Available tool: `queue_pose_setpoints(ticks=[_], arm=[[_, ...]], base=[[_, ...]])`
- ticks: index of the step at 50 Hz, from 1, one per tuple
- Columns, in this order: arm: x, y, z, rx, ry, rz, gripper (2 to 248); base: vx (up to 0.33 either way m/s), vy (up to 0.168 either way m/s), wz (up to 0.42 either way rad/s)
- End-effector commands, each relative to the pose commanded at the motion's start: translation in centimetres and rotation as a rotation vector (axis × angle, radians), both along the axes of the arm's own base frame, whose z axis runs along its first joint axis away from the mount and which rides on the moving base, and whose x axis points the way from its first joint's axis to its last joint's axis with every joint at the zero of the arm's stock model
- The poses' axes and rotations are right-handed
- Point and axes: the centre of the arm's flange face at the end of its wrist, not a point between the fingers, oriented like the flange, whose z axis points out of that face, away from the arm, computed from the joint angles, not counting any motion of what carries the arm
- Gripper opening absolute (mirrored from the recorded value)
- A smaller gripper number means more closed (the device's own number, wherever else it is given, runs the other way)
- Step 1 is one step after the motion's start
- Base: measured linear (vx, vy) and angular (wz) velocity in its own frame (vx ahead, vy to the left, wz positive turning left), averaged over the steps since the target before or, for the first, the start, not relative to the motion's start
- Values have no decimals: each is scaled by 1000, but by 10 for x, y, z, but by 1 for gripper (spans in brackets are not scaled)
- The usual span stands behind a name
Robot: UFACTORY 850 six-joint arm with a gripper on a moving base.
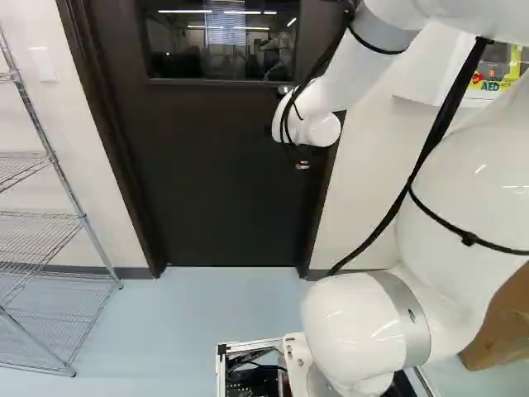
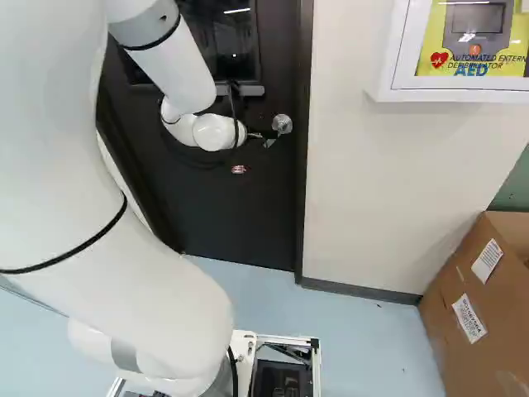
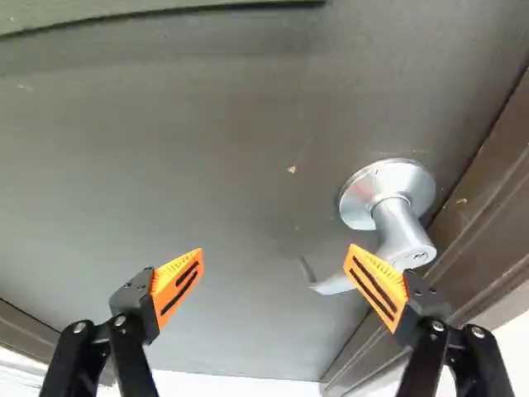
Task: Open the door and move inside
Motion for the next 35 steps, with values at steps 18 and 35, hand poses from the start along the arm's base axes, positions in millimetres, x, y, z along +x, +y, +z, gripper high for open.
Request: queue_pose_setpoints(ticks=[18,35], arm=[[3,0,-19,1,42,0,247],[5,0,-31,1,66,0,247]], base=[[0,0,0],[0,0,0]])
